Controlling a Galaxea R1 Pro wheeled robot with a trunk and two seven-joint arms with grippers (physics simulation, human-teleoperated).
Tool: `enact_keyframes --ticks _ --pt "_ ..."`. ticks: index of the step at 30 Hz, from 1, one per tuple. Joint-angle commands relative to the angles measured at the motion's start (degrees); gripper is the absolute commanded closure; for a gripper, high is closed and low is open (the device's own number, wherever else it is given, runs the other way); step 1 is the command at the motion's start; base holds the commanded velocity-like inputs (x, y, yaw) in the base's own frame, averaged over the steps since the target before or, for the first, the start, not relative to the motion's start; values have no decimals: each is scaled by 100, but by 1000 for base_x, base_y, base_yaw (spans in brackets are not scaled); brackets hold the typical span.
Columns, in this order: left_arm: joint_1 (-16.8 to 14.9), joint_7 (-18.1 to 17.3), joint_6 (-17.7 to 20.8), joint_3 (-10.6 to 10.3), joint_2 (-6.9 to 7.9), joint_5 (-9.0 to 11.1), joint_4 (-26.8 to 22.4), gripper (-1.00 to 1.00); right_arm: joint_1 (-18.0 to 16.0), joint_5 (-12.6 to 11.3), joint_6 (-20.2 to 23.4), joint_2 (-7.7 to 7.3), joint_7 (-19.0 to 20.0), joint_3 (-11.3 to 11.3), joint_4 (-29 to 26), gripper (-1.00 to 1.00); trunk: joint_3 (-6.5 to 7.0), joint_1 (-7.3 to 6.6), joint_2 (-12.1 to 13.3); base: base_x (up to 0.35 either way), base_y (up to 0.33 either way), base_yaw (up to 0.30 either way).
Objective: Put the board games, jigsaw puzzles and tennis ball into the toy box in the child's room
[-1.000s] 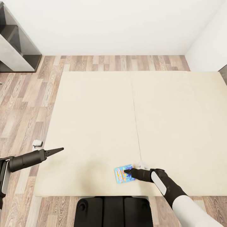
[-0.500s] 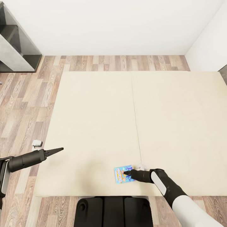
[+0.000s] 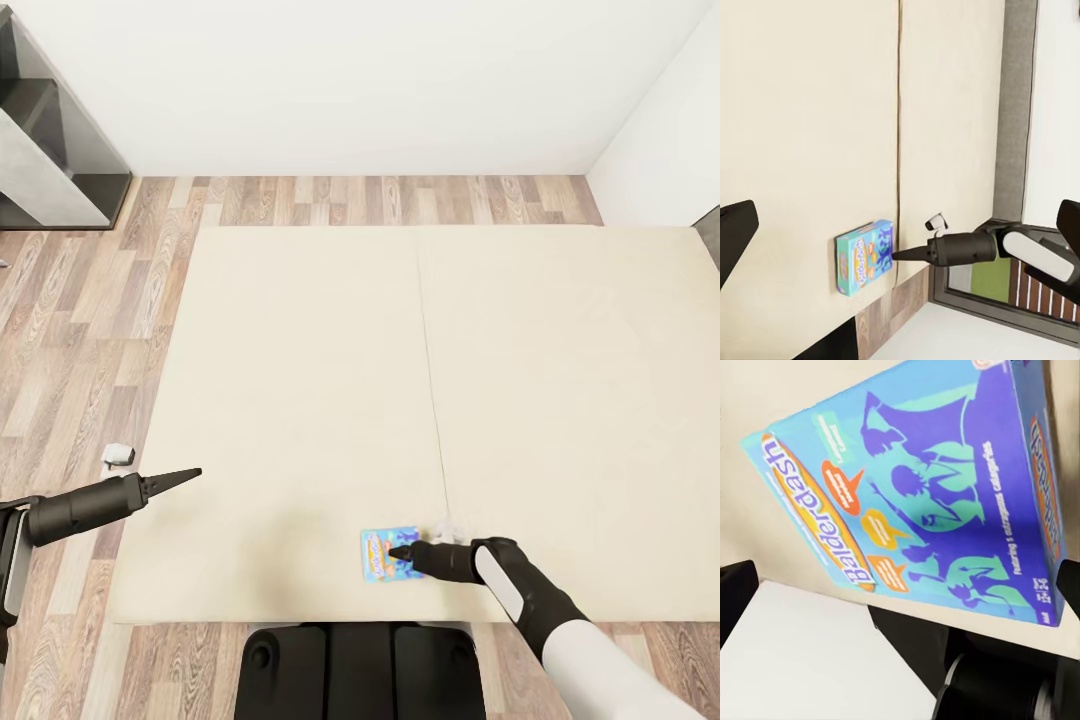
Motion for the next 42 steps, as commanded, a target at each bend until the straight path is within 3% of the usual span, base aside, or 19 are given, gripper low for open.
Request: enact_keyframes --ticks 1,5,8,13,28,32,34,42 --pt "-2 -26 60 2 0 -12 -1 -100 -2 6 -5 4 10 24 -1 -100 -6 3 -9 0 0 0" --pt "-2 -26 60 2 0 -14 -1 -100 4 55 -140 22 10 29 7 -100 -6 3 -9 0 0 0" --pt "-2 -26 60 2 0 -12 -1 -100 6 286 -442 35 16 22 26 -100 -6 3 -9 0 0 0" --pt "-2 -26 60 2 0 -14 -1 -100 6 455 -575 130 22 15 38 -100 -6 3 -9 0 0 0" --pt "-2 -28 60 2 0 -16 -1 -100 5 461 -574 187 40 7 40 -100 -6 3 -9 0 0 0" --pt "-2 -28 60 2 0 -17 -1 -100 6 471 -594 354 69 9 40 -100 -6 3 -9 0 0 0" --pt "-2 -27 60 2 0 -17 -1 -100 6 486 -607 528 77 12 40 -100 -6 3 -9 0 0 0" --pt "-2 -26 60 10 8 -17 -1 -100 6 487 -616 596 90 10 40 -100 -6 3 -9 0 0 0"
